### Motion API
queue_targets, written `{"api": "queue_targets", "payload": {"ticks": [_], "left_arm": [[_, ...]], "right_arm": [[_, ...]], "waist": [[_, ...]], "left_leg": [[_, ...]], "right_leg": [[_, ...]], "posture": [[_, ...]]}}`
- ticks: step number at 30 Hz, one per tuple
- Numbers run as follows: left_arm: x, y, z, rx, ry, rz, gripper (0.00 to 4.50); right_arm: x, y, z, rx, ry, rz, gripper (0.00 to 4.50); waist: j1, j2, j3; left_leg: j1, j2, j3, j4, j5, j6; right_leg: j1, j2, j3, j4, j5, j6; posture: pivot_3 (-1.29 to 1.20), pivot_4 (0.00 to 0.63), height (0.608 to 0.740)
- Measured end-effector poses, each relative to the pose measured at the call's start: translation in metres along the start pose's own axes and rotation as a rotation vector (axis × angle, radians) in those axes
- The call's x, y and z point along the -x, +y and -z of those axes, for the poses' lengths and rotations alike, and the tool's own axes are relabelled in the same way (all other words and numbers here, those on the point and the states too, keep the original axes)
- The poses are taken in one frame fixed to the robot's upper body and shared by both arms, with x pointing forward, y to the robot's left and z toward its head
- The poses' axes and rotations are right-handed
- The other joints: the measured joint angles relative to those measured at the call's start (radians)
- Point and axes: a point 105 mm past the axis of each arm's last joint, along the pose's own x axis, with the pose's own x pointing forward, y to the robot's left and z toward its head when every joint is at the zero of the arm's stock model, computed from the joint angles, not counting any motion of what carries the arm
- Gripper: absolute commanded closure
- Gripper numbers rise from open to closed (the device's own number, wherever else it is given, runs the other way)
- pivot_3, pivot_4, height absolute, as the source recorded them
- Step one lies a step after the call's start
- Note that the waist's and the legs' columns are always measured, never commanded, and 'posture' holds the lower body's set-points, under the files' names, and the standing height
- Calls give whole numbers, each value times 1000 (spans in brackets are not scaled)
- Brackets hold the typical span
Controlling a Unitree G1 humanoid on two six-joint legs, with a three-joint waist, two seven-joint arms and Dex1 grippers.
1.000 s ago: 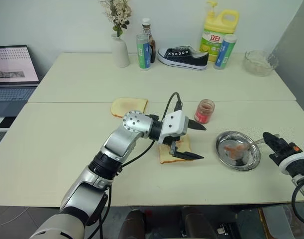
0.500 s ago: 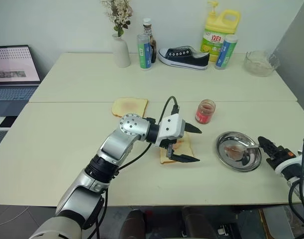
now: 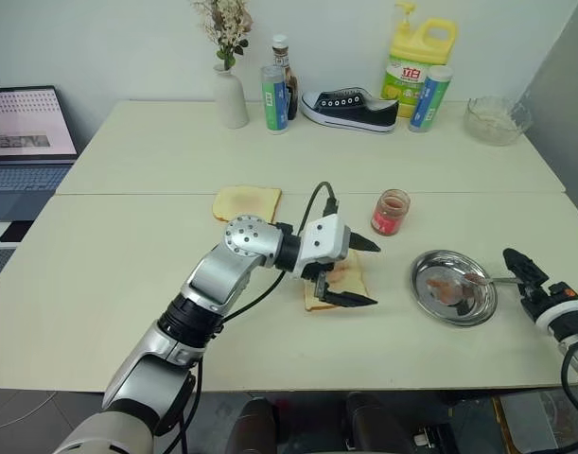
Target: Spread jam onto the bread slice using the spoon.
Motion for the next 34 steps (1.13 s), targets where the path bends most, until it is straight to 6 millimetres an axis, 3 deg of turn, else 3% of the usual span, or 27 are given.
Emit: {"api": "queue_targets", "payload": {"ticks": [6,14,18,21,25,28,30,34], "left_arm": [[0,1,-1,-1,-3,-8,0],[2,2,1,-3,-2,-30,0],[13,5,9,24,31,-68,0],[45,14,20,67,108,-162,0],[94,23,30,111,220,-278,0],[137,17,41,188,315,-340,0],[159,11,42,237,347,-376,0],[181,-6,37,299,362,-421,0]], "right_arm": [[-3,6,-7,38,8,-16,47],[-6,11,2,57,58,-39,47],[-2,8,-13,142,43,1,47],[11,15,-39,374,54,40,47],[20,67,-45,732,169,-105,47],[28,115,-18,968,352,-334,47],[37,136,3,1075,469,-477,47],[47,155,37,1138,600,-659,47]], "waist": [[0,0,0],[0,0,0],[0,0,0],[-2,1,0],[-9,1,0],[-15,0,1],[-10,-1,2],[0,-5,4]], "left_leg": [[0,0,0,0,0,0],[0,0,0,0,0,0],[0,0,0,0,0,0],[1,0,0,-1,0,0],[4,1,0,-1,0,0],[5,3,-1,-1,0,0],[5,3,-2,-1,0,0],[5,2,-1,0,0,0]], "right_leg": [[0,0,0,0,0,0],[0,0,0,0,0,0],[0,0,0,0,0,0],[0,0,0,0,0,0],[1,2,1,1,-2,3],[2,3,0,1,-3,4],[3,3,-2,0,-3,4],[5,-1,-2,-2,-3,4]], "posture": [[0,150,740],[0,150,740],[0,150,740],[0,150,740],[0,150,740],[0,150,740],[0,150,740],[0,150,740]]}}
